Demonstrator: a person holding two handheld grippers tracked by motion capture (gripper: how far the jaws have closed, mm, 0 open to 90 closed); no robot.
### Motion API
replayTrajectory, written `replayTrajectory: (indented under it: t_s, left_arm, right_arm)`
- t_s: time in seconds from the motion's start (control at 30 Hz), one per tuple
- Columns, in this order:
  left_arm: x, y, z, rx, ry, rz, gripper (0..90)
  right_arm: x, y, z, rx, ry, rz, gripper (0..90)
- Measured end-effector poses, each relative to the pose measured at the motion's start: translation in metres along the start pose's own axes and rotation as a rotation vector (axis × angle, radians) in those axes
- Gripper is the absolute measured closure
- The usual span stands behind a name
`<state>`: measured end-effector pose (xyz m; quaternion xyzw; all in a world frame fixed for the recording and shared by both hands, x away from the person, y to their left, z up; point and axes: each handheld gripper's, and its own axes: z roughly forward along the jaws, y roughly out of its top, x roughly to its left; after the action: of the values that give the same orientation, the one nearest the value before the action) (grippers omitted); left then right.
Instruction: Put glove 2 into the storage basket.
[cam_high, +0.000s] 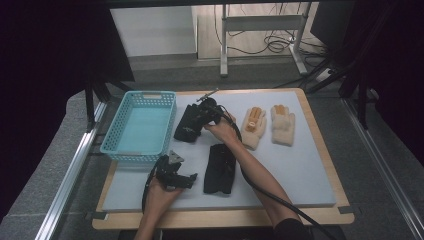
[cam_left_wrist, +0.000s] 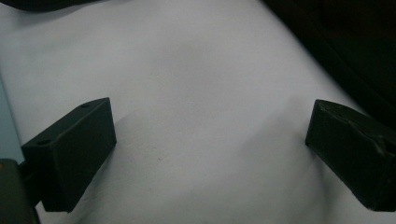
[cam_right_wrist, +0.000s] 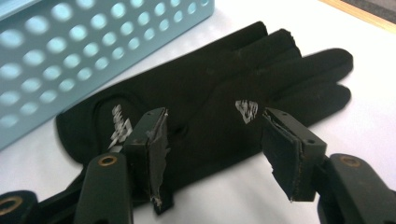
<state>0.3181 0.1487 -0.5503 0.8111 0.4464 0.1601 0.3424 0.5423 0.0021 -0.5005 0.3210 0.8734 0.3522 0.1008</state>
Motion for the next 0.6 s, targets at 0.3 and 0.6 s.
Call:
replayTrajectory:
  t_s: [0.3, 0.6]
  left_arm:
    - [0.000, 0.000, 0.000, 0.000, 0.000, 0.000, 2.3]
    - [0.000, 0.000, 0.000, 0.000, -0.001, 0.000, 2.2]
  right_arm:
    - [0.004, 0.007, 0.028, 0.032, -0.003, -0.001, 39.5]
    - [0.004, 0.005, 0.039, 0.056, 0.003, 0.005, 45.4]
